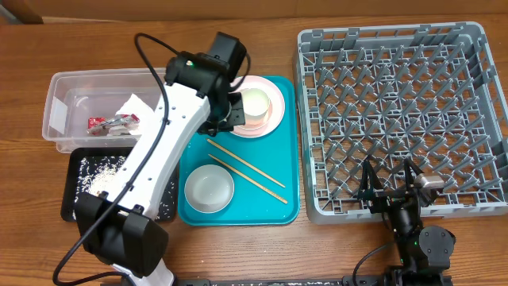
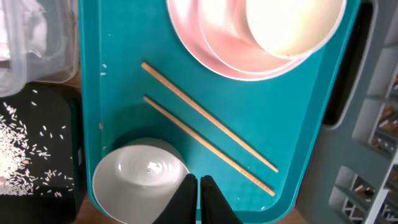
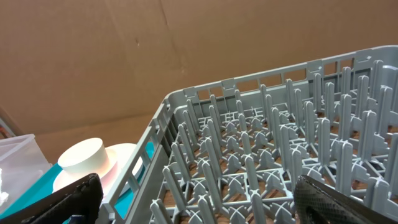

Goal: Sort waste into correct bins and load items into the dishwasher

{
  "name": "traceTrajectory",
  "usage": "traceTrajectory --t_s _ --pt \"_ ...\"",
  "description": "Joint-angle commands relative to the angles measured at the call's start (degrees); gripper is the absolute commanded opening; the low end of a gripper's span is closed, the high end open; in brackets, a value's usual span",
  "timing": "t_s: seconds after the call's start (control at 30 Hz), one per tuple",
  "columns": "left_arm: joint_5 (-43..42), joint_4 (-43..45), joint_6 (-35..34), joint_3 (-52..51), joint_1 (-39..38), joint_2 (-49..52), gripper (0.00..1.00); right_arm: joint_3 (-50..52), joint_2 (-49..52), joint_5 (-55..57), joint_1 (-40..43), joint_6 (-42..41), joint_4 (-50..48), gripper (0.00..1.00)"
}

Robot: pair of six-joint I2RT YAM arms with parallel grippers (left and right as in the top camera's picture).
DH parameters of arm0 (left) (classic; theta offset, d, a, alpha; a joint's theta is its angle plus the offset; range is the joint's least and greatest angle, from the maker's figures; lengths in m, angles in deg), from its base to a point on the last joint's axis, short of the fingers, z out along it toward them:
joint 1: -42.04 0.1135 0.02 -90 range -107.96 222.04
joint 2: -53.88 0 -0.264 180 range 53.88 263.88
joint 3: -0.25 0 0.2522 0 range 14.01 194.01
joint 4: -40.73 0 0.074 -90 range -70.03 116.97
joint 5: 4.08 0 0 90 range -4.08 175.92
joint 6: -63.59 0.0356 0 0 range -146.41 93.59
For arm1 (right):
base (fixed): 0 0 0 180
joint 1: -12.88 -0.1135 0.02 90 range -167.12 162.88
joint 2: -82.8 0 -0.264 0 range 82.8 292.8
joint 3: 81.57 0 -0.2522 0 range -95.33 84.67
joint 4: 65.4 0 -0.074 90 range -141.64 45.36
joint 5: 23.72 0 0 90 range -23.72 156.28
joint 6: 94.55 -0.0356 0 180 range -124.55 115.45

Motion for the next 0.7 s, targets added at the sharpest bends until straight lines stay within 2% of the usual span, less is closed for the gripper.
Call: traceTrajectory --t_s 0.0,0.13,0.33,0.4,0.43,0.47,0.5,0.57,0.67 --pt "-2.6 0.6 -0.3 1.3 4.6 -4.6 0.06 0.6 0.0 0.1 0.1 -0.3 -0.7 1.00" --pt "-4.4 1.7 -0.3 1.3 11.1 -9.9 0.10 0.6 0.0 -1.7 0.1 -0.3 -2.9 1.00" --pt "-6.1 -0.3 -0.3 1.3 23.1 -16.4 0.14 0.6 0.0 -3.7 0.1 -0.3 -0.7 1.00" --pt "-6.4 -1.5 -0.3 1.3 26.6 -17.6 0.20 0.6 0.0 -7.8 0.1 -0.3 -1.2 1.00" --pt "-5.9 -2.6 -0.3 1.3 29.0 -18.0 0.36 0.6 0.0 -12.6 0.1 -0.3 -2.4 1.00" --pt "-5.2 -3.6 -0.3 1.3 30.2 -18.0 0.82 0.5 0.0 -14.8 0.1 -0.3 -3.3 1.00" --pt "-4.0 -4.7 -0.3 1.3 31.1 -18.0 1.00 0.2 0.0 -15.4 0.1 -1.1 -3.5 1.00" --pt "-1.3 -6.4 -0.3 1.2 32.3 -17.8 1.00 -1.5 0.0 -15.6 0.1 -3.8 -3.1 1.00" --pt "1.1 -7.4 -0.3 1.2 32.6 -17.6 1.00 -9.5 2.4 -15.6 0.1 -5.0 1.8 1.00"
